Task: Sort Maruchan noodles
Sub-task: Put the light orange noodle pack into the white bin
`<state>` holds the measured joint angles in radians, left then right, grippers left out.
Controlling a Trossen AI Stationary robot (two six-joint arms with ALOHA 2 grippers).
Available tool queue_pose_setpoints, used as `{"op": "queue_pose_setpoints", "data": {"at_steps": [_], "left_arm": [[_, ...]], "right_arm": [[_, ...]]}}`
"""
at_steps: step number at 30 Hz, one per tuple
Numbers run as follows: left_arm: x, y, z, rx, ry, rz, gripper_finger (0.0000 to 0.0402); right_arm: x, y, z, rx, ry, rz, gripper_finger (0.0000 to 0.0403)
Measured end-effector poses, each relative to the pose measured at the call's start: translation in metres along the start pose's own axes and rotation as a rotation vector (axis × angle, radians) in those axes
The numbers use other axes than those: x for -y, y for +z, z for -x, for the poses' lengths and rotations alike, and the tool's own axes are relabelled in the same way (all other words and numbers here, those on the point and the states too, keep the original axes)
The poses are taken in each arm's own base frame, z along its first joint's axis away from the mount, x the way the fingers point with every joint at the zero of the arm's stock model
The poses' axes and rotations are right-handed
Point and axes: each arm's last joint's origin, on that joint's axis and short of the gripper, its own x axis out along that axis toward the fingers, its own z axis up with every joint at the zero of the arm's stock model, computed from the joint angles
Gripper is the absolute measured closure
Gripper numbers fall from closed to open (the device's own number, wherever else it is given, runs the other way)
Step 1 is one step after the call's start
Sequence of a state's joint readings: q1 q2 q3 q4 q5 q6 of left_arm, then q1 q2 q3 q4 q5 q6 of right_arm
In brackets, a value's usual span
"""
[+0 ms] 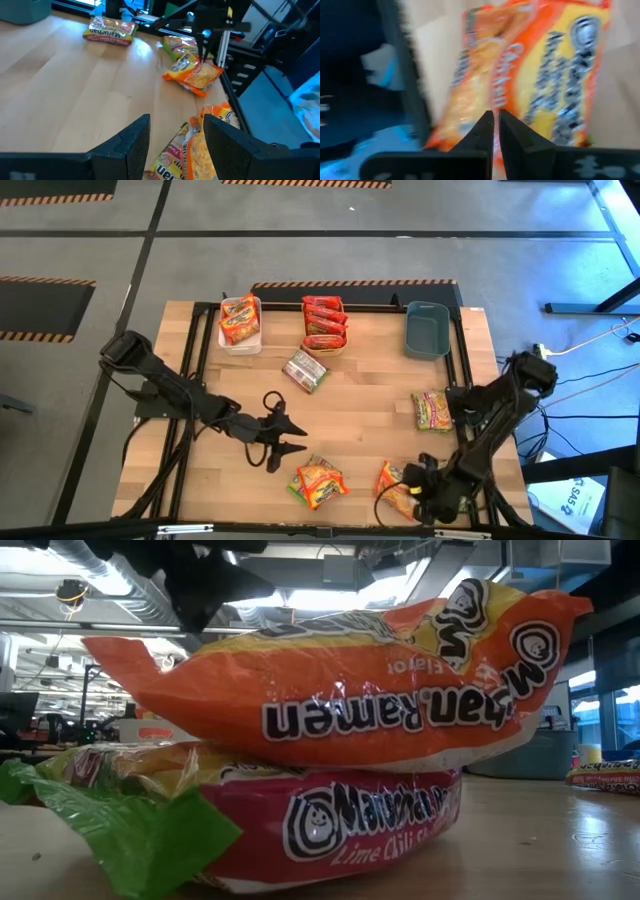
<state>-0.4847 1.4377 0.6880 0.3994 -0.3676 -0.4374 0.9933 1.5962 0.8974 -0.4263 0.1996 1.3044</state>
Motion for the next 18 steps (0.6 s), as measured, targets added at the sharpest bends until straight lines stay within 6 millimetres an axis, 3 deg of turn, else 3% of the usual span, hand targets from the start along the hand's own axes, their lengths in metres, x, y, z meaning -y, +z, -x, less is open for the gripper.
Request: {"op": "queue_pose_setpoints", "data": {"at_steps": [8,18], "left_arm": [[0.000,-0.001,-0.001,0.003,0.012,0.004,0.0223],[-0.002,0.000,-0.001,0.016,0.047,-0.027,0.0223]], "right_arm": [[0.023,0.026,-0.027,0.107,-0.241,0.144,0.0388],[0.069,0.103,-0.049,0.147,-0.489,0.517,0.0388]]}}
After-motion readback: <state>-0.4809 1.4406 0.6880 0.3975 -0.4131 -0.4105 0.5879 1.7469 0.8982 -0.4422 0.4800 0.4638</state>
